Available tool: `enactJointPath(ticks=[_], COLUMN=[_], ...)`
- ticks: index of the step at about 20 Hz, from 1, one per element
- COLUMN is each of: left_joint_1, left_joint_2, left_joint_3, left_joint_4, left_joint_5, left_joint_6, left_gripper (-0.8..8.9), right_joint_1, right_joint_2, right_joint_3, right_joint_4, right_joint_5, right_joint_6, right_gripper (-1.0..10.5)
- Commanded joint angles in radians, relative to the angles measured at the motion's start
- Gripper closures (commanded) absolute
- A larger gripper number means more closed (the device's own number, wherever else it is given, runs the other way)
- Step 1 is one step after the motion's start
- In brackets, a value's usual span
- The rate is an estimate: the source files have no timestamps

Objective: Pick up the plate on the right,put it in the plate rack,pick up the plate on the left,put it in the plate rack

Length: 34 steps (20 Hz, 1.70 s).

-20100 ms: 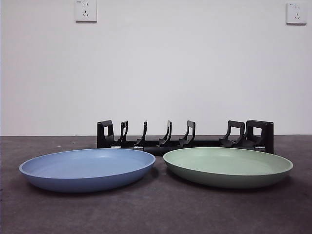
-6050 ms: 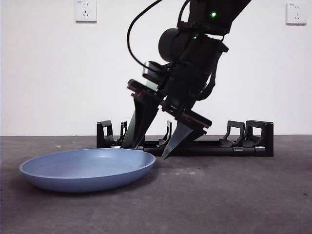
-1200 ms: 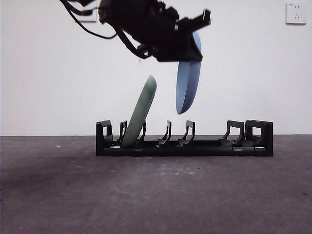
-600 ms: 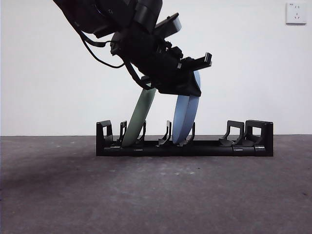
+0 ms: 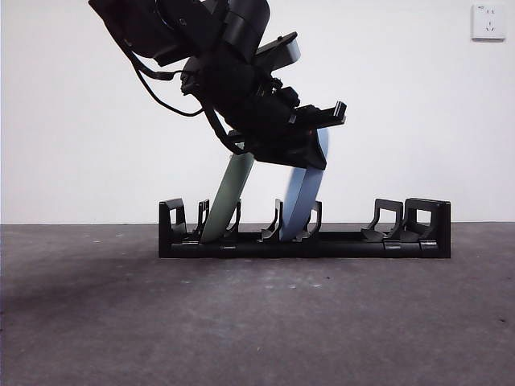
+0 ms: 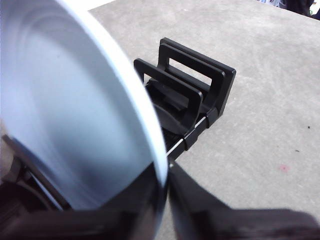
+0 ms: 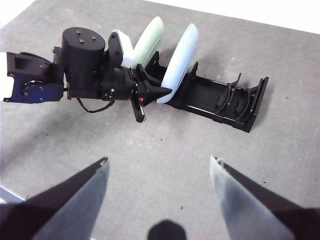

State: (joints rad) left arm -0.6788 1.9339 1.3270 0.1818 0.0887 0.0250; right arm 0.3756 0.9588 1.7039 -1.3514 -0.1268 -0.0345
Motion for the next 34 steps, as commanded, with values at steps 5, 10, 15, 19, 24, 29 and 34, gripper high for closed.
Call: enactJointPath(ticks=[5, 10, 15, 19, 24, 29, 34], left_joint_1=[-0.014, -0.027, -0.052, -0.081, -0.101, -0.101, -0.101], left_joint_2=[0.01, -0.045, -0.191, -0.383, -0.671, -0.898, -1.032], left_joint_3=[-0.001, -0.001, -0.001, -0.001, -0.001, -0.001, -0.001], left_joint_4=[-0.005, -0.06, -0.214, -0.411, -0.715, -0.921, -1.064], left_joint_5=[0.018, 0.023, 0.024, 0.023, 0.024, 0.024, 0.024], left_joint_6=[0.002, 0.002, 0.002, 0.002, 0.002, 0.002, -0.025], left_gripper=[5.93, 5.93, 5.93, 5.93, 5.93, 5.93, 5.93], right_joint_1=[0.003, 0.003, 0.003, 0.003, 0.004, 0.004, 0.004], right_joint_2=[-0.001, -0.001, -0.001, 0.009, 0.021, 0.026, 0.025], right_joint_3=[-0.002, -0.002, -0.002, -0.002, -0.005, -0.063, -0.18], right_joint_4=[-0.021, -0.021, -0.018, -0.023, -0.024, -0.024, -0.024], right_joint_5=[0.003, 0.003, 0.003, -0.011, -0.086, -0.151, -0.24], right_joint_6=[-0.012, -0.012, -0.012, -0.017, -0.023, -0.027, -0.045], right_gripper=[6.0, 6.0, 6.0, 6.0, 6.0, 6.0, 6.0])
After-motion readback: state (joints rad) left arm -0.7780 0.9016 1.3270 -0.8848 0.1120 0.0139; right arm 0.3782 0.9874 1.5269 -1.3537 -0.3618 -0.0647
